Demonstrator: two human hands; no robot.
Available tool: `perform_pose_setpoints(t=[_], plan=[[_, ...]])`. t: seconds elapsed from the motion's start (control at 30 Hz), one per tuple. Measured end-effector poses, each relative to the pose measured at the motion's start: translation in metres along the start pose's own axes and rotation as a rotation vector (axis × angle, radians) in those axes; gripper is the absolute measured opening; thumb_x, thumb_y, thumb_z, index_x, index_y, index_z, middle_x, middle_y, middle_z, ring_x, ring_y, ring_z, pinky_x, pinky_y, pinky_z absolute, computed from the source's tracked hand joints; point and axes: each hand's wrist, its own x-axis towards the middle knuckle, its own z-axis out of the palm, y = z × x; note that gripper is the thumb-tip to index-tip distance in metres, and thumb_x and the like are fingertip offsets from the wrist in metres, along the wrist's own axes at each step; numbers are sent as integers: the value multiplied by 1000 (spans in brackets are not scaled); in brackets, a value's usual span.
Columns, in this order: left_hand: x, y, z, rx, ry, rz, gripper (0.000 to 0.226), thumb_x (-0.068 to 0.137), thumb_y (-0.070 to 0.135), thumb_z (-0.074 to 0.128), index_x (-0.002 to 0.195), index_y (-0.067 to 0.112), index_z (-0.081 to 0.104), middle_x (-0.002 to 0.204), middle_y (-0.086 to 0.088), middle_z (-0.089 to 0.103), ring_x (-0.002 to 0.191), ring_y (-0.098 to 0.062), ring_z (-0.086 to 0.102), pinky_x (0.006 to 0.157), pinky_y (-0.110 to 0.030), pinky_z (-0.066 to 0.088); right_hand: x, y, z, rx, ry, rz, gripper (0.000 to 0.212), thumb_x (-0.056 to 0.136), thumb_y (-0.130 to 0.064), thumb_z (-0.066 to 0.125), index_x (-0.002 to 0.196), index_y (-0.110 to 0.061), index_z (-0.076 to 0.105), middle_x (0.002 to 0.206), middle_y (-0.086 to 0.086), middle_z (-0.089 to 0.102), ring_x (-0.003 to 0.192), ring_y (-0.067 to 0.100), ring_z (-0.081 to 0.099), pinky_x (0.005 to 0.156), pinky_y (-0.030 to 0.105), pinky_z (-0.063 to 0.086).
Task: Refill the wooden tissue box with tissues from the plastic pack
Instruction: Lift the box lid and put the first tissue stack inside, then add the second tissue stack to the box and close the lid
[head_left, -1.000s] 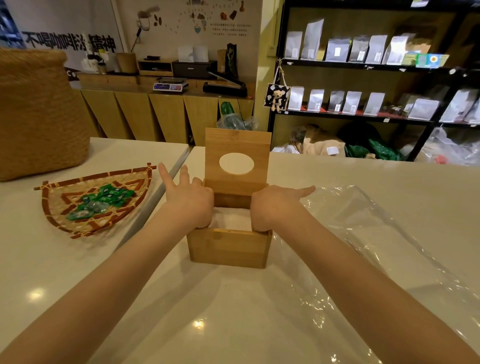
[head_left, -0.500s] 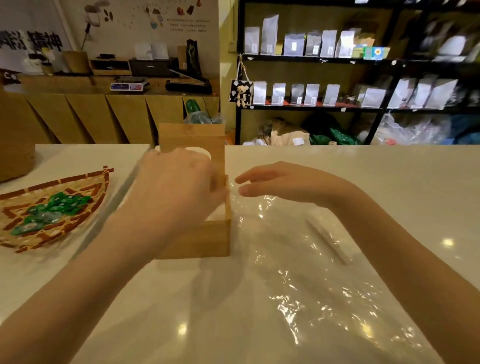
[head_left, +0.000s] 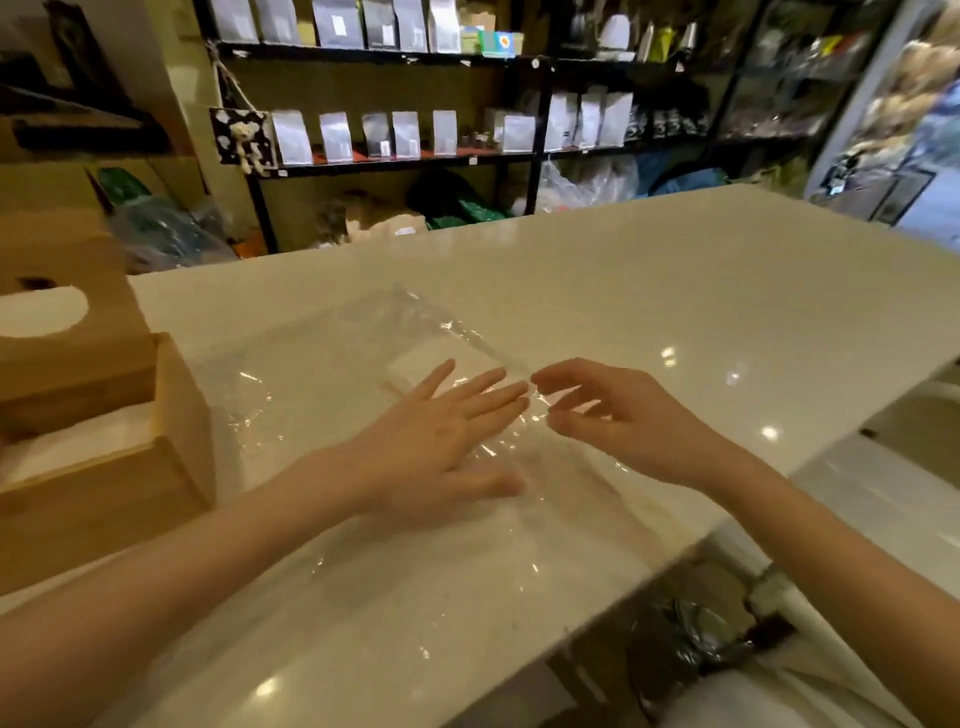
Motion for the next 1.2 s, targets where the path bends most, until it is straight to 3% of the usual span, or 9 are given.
perform_pose_setpoints(t=[0.2, 0.33, 0.47, 0.57, 0.67, 0.77, 0.83, 1.0, 1.2], plan=[[2, -5, 31, -37, 69, 18, 78, 78, 65, 7, 145, 27, 9, 150, 18, -8, 140, -3, -16, 114, -35, -17, -45, 26, 16, -9, -20, -105, 19, 81, -17, 61, 94, -27, 73, 94, -13, 71, 91, 3, 65, 84, 23, 51], [3, -7, 38, -46, 225, 51, 71, 88, 54, -3, 137, 24, 39, 148, 16, 20, 140, -6, 5, 114, -41, -8, -53, 36, 28, -105, -18, -210, 25, 87, -24, 53, 108, -25, 67, 115, -6, 68, 110, 1, 57, 94, 26, 47], [5, -8, 30, -192, 247, 17, 64, 84, 58, -3, 140, 35, 18, 148, 23, 10, 139, 7, -7, 112, -24, -15, -46, 26, 34, -225, -192, -217, 47, 96, -38, 32, 140, -23, 36, 148, -13, 31, 138, -3, 18, 115, 15, 12], [9, -9, 22, -223, 285, -31, 62, 80, 64, -5, 137, 41, 6, 146, 28, 0, 137, 11, -13, 108, -14, -21, -29, 15, 44, -423, -274, -238, 58, 96, -45, 17, 147, -23, 5, 155, -10, -2, 142, 0, -10, 114, 18, -12], [12, -22, 20, -243, 324, -207, 86, 66, 74, -19, 140, 34, -3, 145, 25, -7, 135, 10, -14, 105, -13, -24, -7, 9, 52, -501, -241, -215, 65, 92, -51, 14, 147, -21, -6, 155, -8, -13, 138, 0, -21, 112, 22, -19], [16, -48, 24, -77, 254, -377, 97, 64, 69, -25, 145, 21, -2, 154, 13, -8, 137, 2, -13, 114, -32, -12, 12, 5, 61, -486, -231, -194, 84, 76, -63, -4, 147, -18, -6, 152, -10, -18, 134, -2, -23, 113, 24, -17], [19, -60, 29, -38, 187, -473, 75, 81, 56, -16, 145, 18, -4, 157, 5, -7, 142, -6, -10, 115, -37, -9, 24, 5, 69, -501, -223, -190, 87, 76, -67, -7, 147, -17, -7, 154, -6, -17, 139, 3, -20, 117, 32, -13], [23, -65, 41, -370, 180, -513, 50, 97, 34, 9, 146, 23, 3, 157, 7, -1, 143, -5, -2, 116, -31, -3, 31, 7, 73, -482, -229, -135, 84, 76, -65, -3, 148, -20, -1, 158, -5, -7, 143, 5, -13, 117, 38, -13], [24, -66, 43, -277, 148, -489, 50, 97, 34, 8, 146, 24, 2, 157, 8, 0, 143, -4, -2, 118, -37, -2, 10, 11, 65, -508, -199, -151, 82, 75, -58, -8, 148, -21, 0, 158, -4, -5, 144, 8, -9, 116, 36, -16]])
